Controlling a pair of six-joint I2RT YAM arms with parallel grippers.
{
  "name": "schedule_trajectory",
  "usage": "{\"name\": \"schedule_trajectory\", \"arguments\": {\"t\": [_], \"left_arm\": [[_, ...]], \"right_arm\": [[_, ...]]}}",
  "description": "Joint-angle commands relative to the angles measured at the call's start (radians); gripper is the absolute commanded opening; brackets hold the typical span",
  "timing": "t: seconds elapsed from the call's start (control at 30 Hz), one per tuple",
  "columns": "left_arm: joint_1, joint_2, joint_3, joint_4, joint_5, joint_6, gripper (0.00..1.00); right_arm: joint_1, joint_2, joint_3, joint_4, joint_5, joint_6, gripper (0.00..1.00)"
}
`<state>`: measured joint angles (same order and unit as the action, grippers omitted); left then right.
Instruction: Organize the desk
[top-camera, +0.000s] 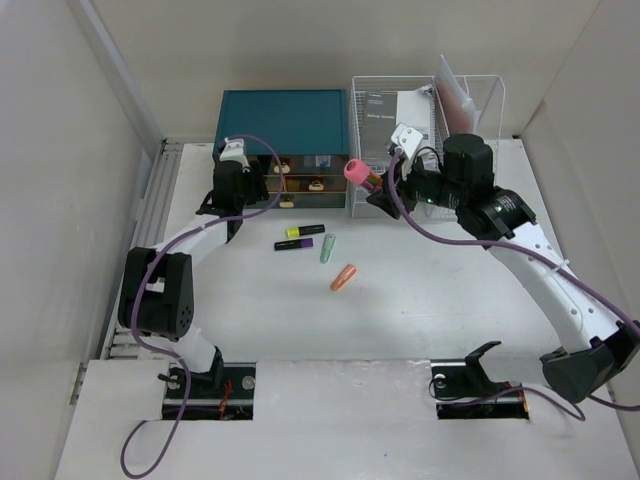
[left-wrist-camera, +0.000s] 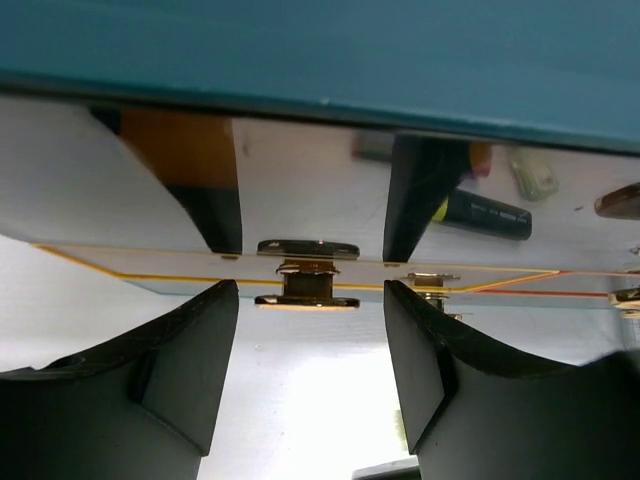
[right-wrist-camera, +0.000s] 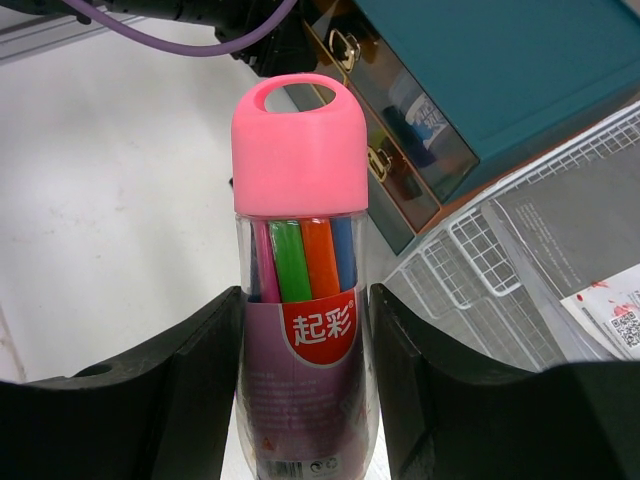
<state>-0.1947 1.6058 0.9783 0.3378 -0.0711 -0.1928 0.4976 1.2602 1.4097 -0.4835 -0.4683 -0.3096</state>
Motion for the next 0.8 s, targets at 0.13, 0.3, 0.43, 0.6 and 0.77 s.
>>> {"name": "schedule_trajectory", "arguments": {"t": [0.13, 0.3, 0.43, 0.6, 0.77], "left_arm": [[0.001, 0.020, 0.051, 0.067, 0.017, -0.016, 0.49], [0.001, 0.020, 0.051, 0.067, 0.008, -0.016, 0.34], [0.001, 0.020, 0.042, 0.067, 0.008, -0.025, 0.20], [0.001, 0.011, 0.020, 0.076, 0.008, -0.034, 0.13], [-0.009, -0.041, -0.032, 0.067, -0.004, -0.043, 0.12]], "right_arm": [[-0.005, 0.001, -0.002, 0.089, -0.027, 0.017, 0.00], [-0.005, 0.001, -0.002, 0.089, -0.027, 0.017, 0.00], [-0.005, 0.001, -0.002, 0.089, -0.036, 0.017, 0.00], [-0.005, 0.001, -0.002, 0.089, -0.046, 0.017, 0.00], [-0.005, 0.001, -0.002, 0.089, -0.056, 0.017, 0.00]]}}
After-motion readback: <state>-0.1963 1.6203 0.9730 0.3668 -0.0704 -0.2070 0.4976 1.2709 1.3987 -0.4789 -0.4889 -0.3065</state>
